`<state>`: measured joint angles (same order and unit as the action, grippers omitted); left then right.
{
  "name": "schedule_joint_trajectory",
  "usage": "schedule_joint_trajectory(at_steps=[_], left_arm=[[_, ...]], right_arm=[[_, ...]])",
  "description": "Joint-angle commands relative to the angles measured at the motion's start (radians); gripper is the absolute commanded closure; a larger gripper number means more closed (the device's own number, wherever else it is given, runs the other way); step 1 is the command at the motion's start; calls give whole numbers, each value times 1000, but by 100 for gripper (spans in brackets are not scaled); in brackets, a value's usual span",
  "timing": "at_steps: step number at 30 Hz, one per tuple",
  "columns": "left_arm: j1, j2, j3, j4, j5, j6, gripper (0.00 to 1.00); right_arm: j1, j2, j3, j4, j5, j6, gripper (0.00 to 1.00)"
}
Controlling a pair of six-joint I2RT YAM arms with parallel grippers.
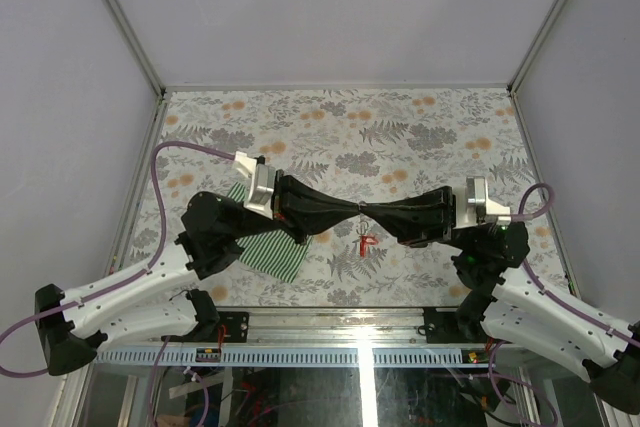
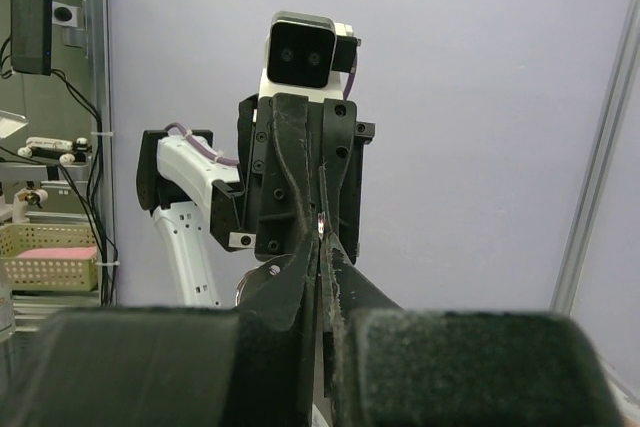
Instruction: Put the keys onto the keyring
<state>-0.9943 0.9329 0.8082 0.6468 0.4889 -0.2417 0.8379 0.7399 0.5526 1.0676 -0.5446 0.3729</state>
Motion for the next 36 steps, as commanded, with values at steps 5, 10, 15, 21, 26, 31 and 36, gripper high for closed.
schedule_joint_trajectory(at_steps=[5, 10, 15, 21, 26, 31, 36], left_arm=[[-5, -28, 64, -121, -12, 106, 100], [-5, -63, 81, -254, 5, 214, 100], [-5, -57, 161, -497, 70, 399, 100], [-6, -40, 251, -743, 128, 583, 100], [-5, -29, 281, -813, 141, 652, 100], [-6, -17, 300, -843, 130, 683, 100], [-5, -11, 312, -860, 117, 699, 100]], right_arm=[[4, -55, 54, -131, -23, -88, 86], [4, -111, 78, -283, -15, -165, 71], [4, -156, 131, -481, -30, -261, 67], [5, -169, 233, -755, -81, -381, 67], [3, -165, 282, -889, -103, -465, 66], [4, -139, 320, -964, -97, -512, 66], [5, -94, 349, -1022, -138, -562, 63]])
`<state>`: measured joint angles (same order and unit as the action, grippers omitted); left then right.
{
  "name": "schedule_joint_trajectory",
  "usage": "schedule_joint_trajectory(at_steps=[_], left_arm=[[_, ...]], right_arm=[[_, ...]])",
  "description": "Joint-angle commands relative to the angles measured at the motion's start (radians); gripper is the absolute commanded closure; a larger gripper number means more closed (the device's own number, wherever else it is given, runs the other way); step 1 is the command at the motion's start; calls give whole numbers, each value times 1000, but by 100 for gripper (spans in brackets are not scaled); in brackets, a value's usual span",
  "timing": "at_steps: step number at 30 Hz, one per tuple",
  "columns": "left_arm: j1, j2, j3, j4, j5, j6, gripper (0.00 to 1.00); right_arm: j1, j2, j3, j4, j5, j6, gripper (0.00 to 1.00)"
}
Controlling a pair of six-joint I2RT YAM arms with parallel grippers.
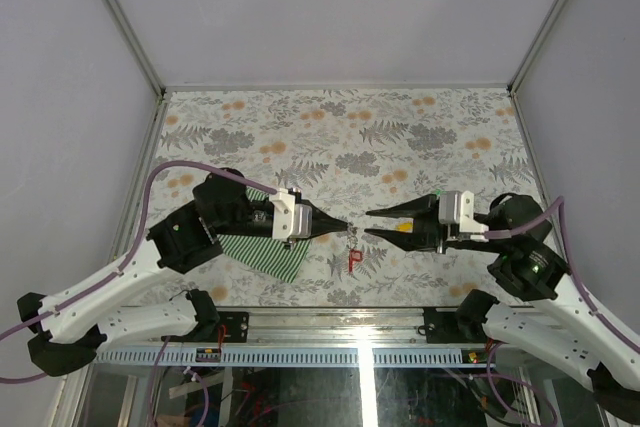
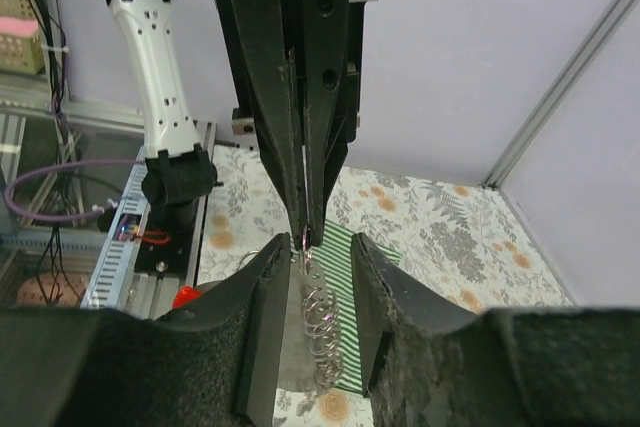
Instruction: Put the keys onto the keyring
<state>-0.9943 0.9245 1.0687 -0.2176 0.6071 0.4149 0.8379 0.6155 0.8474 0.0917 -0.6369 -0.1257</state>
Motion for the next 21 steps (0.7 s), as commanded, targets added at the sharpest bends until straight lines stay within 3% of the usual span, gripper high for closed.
schedule_joint_trajectory(at_steps=[1, 9, 21], left_arm=[[-5, 0, 54, 0, -4, 44, 100], [-6, 3, 64, -11, -8, 54, 100], [-4, 10, 71, -11, -8, 52, 100]], right_arm=[[4, 36, 52, -47, -48, -68, 62], [4, 69, 50, -53, -56, -95, 62], [4, 96, 44, -21, -76, -71, 72]])
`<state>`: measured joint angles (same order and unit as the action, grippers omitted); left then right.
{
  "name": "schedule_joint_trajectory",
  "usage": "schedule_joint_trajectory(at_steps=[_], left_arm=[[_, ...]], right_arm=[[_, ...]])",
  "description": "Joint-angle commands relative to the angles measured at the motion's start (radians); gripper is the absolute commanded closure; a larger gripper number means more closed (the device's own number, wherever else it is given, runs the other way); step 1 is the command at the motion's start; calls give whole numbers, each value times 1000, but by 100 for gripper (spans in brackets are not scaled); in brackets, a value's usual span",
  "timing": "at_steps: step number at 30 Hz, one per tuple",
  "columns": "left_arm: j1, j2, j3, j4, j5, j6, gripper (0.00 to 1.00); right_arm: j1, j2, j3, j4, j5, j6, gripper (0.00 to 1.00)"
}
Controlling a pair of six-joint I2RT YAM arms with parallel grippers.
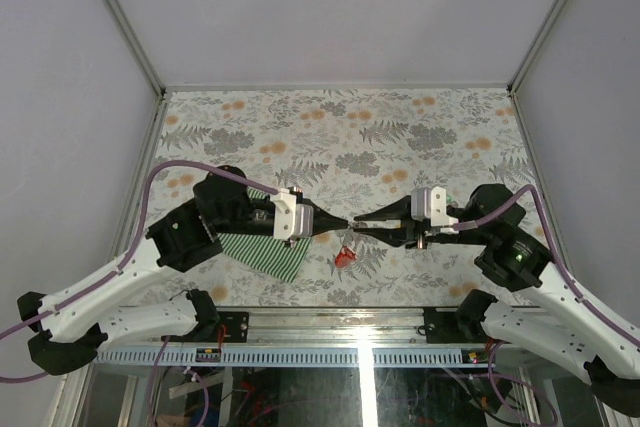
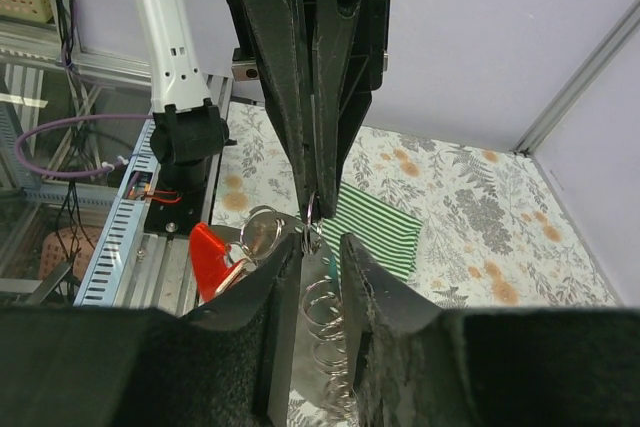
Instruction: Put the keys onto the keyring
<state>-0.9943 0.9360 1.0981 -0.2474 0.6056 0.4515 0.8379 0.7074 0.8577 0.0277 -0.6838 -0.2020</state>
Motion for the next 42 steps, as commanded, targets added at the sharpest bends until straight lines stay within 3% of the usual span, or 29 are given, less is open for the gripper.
schedule_joint_trajectory(at_steps=[1, 10, 12, 17, 21, 35, 42], left_arm=[[-5, -2, 43, 19, -6, 14, 100], [-6, -7, 32, 44, 5, -3, 100], [-5, -10, 25, 58, 4, -12, 99], [-6, -21, 4, 89, -8, -31, 83], [-6, -20, -1, 103, -11, -40, 78], [-5, 0, -3, 117, -6, -66, 74], [-5, 13, 2, 120, 3, -75, 77]], right_arm=[[4, 5, 32, 43, -29, 6, 73], [3, 8, 37, 61, -29, 28, 100], [4, 11, 49, 43, -32, 26, 100], [4, 8, 64, 29, -27, 18, 100], [4, 8, 67, 32, -23, 18, 100], [4, -10, 63, 45, -8, 24, 100], [5, -13, 56, 61, -9, 29, 100]])
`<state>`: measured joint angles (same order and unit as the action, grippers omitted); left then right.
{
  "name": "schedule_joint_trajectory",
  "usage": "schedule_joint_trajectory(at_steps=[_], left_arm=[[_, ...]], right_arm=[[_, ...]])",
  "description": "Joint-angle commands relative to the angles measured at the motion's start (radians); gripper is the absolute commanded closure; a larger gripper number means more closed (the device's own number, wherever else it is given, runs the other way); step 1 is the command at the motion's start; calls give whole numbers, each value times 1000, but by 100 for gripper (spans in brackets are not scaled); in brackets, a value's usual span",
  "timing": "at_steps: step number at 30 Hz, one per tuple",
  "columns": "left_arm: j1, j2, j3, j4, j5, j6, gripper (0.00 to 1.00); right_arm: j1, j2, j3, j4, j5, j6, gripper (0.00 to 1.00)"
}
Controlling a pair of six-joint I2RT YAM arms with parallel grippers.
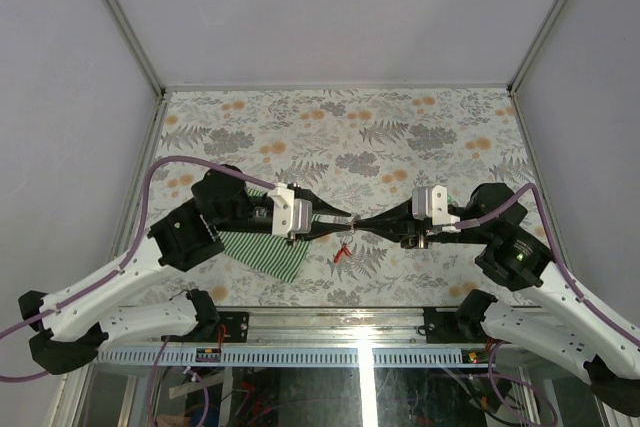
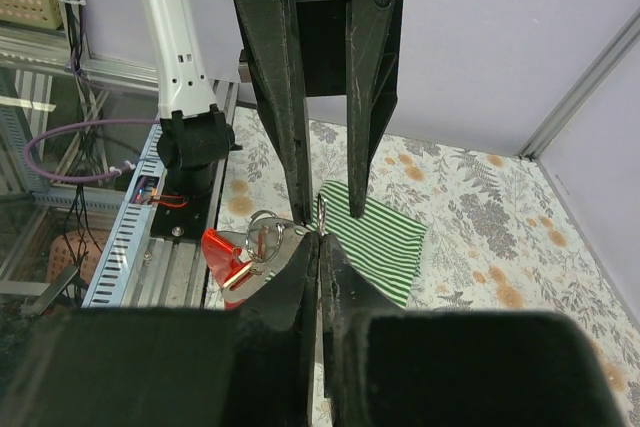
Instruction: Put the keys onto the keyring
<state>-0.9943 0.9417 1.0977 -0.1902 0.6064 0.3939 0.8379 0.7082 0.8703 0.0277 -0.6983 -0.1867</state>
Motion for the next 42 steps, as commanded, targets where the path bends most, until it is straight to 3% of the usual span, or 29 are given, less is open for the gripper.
schedule_joint_trajectory(at_steps=[1, 12, 42], left_arm=[[-5, 9, 3, 63, 3, -17, 78], [-5, 29, 10, 68, 15, -23, 86], [-6, 6, 5, 87, 14, -45, 84]], right_arm=[[5, -13, 43, 62, 5, 13, 100], [5, -18, 32, 68, 6, 14, 100], [5, -29, 28, 44, 34, 1, 100]])
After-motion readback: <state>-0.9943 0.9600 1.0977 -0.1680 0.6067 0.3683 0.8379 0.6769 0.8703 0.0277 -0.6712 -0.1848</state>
